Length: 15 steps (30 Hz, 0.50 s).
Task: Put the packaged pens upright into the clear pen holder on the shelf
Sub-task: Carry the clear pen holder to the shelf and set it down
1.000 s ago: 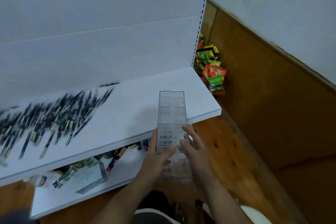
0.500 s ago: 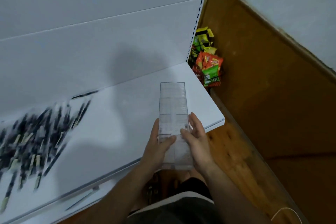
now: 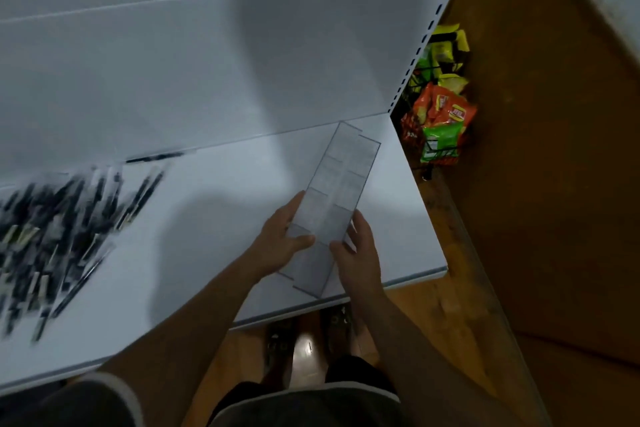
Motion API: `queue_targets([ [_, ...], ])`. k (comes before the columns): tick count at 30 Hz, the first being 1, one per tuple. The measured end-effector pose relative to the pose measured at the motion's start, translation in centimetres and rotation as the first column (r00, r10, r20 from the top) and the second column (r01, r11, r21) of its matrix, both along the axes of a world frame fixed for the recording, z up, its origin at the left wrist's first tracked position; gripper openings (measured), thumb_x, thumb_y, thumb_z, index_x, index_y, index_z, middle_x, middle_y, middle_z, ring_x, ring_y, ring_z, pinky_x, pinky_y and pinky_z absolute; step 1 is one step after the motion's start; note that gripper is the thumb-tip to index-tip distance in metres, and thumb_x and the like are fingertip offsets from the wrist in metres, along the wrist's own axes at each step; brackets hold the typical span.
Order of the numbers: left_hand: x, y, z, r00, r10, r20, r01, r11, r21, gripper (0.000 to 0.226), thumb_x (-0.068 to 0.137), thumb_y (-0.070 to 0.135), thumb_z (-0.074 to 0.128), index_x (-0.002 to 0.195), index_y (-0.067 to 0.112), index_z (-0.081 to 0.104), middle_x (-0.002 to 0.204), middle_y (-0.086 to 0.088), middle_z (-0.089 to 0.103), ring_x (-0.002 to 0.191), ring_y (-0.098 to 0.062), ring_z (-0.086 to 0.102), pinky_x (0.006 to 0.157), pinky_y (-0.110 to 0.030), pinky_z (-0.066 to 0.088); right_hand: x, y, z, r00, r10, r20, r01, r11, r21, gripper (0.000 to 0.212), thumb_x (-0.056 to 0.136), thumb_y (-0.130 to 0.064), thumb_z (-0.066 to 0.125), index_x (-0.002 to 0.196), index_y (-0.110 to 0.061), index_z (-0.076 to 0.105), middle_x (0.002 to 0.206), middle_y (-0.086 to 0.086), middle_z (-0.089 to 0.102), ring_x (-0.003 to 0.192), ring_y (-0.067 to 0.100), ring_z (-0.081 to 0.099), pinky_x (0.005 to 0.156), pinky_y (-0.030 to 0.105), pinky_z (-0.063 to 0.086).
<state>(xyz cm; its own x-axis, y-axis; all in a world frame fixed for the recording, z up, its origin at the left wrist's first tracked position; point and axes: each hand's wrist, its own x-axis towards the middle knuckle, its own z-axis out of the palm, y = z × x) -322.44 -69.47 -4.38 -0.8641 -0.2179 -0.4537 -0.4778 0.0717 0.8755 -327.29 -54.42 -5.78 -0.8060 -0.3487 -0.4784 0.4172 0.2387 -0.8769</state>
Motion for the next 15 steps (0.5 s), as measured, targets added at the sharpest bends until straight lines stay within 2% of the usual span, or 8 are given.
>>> queue_targets([
  [2, -1.0, -1.1, 0.0, 0.999, -0.040, 0.024, 0.041, 0.999, -0.028, 0.069, 0.088, 0.002, 0.066, 0.135, 0.039, 0.031, 0.126, 0.022, 0.048, 0.109, 0.018, 0.050, 0.088, -0.004, 0.041, -0.5, 0.0, -0.2, 1.000, -0.016, 0.006, 0.016, 0.999, 0.050, 0.055, 0.096, -0.011, 0.057, 0.147, -0.020, 0.038, 0.134, -0.009, 0.048, 0.121, 0.006, 0.048, 0.089, 0.011, 0.044],
  [3, -1.5, -1.6, 0.1, 0.998, -0.052, 0.036, 0.053, 0.998, -0.025, 0.070, 0.089, 0.001, 0.064, 0.136, 0.038, 0.028, 0.128, 0.023, 0.043, 0.112, 0.016, 0.048, 0.085, -0.001, 0.037, -1.0, 0.0, -0.2, 1.000, -0.015, -0.011, 0.016, 0.995, 0.099, 0.050, 0.097, -0.014, 0.058, 0.144, -0.019, 0.042, 0.133, -0.007, 0.051, 0.120, 0.007, 0.050, 0.088, 0.013, 0.044],
  [6, -2.3, -3.1, -0.4, 0.984, -0.101, 0.146, 0.115, 0.989, -0.094, 0.077, 0.089, 0.010, 0.066, 0.149, 0.031, 0.023, 0.143, 0.012, 0.037, 0.130, -0.008, 0.039, 0.097, -0.013, 0.030, -3.0, -0.3, -0.1, 0.985, -0.027, -0.170, 0.070, 0.965, 0.253, 0.034, 0.096, -0.019, 0.060, 0.129, -0.016, 0.055, 0.122, -0.002, 0.057, 0.112, 0.012, 0.054, 0.094, 0.025, 0.047],
  [8, -2.3, -3.3, -0.4, 0.985, -0.075, 0.158, 0.099, 0.983, -0.152, 0.078, 0.088, 0.015, 0.068, 0.151, 0.029, 0.023, 0.148, 0.008, 0.034, 0.134, -0.013, 0.035, 0.103, -0.020, 0.027, -5.2, -0.8, 0.0, 0.950, -0.036, -0.311, 0.127, 0.952, 0.278, 0.031, 0.094, -0.015, 0.062, 0.125, -0.011, 0.058, 0.118, 0.003, 0.057, 0.110, 0.017, 0.054, 0.098, 0.035, 0.047],
  [9, -2.2, -3.0, -0.4, 0.990, 0.003, 0.142, 0.024, 0.982, -0.187, 0.077, 0.088, 0.019, 0.069, 0.150, 0.029, 0.024, 0.148, 0.008, 0.033, 0.135, -0.012, 0.033, 0.107, -0.024, 0.026, -6.6, -1.3, 0.1, 0.927, -0.031, -0.374, 0.144, 0.949, 0.280, 0.033, 0.093, -0.013, 0.063, 0.125, -0.009, 0.058, 0.120, 0.007, 0.057, 0.113, 0.020, 0.053, 0.100, 0.038, 0.045],
  [11, -1.5, -1.6, -0.1, 0.947, 0.309, 0.088, -0.282, 0.930, -0.235, 0.072, 0.089, 0.029, 0.067, 0.150, 0.028, 0.028, 0.149, 0.006, 0.033, 0.136, -0.013, 0.031, 0.115, -0.035, 0.026, -9.7, -2.5, 0.4, 0.885, 0.004, -0.466, 0.148, 0.946, 0.290, 0.039, 0.091, -0.011, 0.064, 0.129, -0.006, 0.056, 0.129, 0.013, 0.054, 0.123, 0.026, 0.048, 0.107, 0.039, 0.039],
  [13, -0.3, 0.6, 0.3, 0.780, 0.618, 0.094, -0.593, 0.780, -0.201, 0.069, 0.091, 0.039, 0.063, 0.150, 0.027, 0.029, 0.154, 0.003, 0.030, 0.140, -0.014, 0.028, 0.116, -0.040, 0.025, -12.5, -3.9, 0.9, 0.887, 0.058, -0.458, 0.098, 0.946, 0.310, 0.048, 0.092, -0.013, 0.063, 0.137, -0.005, 0.049, 0.142, 0.014, 0.046, 0.135, 0.026, 0.039, 0.111, 0.031, 0.030],
  [15, 1.1, 2.9, 0.6, 0.629, 0.766, 0.133, -0.753, 0.643, -0.138, 0.066, 0.094, 0.039, 0.057, 0.151, 0.026, 0.025, 0.157, 0.002, 0.025, 0.142, -0.014, 0.025, 0.116, -0.036, 0.024, -15.0, -5.2, 0.9, 0.903, 0.147, -0.403, 0.011, 0.932, 0.363, 0.056, 0.095, -0.019, 0.060, 0.146, -0.009, 0.039, 0.154, 0.011, 0.033, 0.144, 0.022, 0.027, 0.114, 0.029, 0.024],
])
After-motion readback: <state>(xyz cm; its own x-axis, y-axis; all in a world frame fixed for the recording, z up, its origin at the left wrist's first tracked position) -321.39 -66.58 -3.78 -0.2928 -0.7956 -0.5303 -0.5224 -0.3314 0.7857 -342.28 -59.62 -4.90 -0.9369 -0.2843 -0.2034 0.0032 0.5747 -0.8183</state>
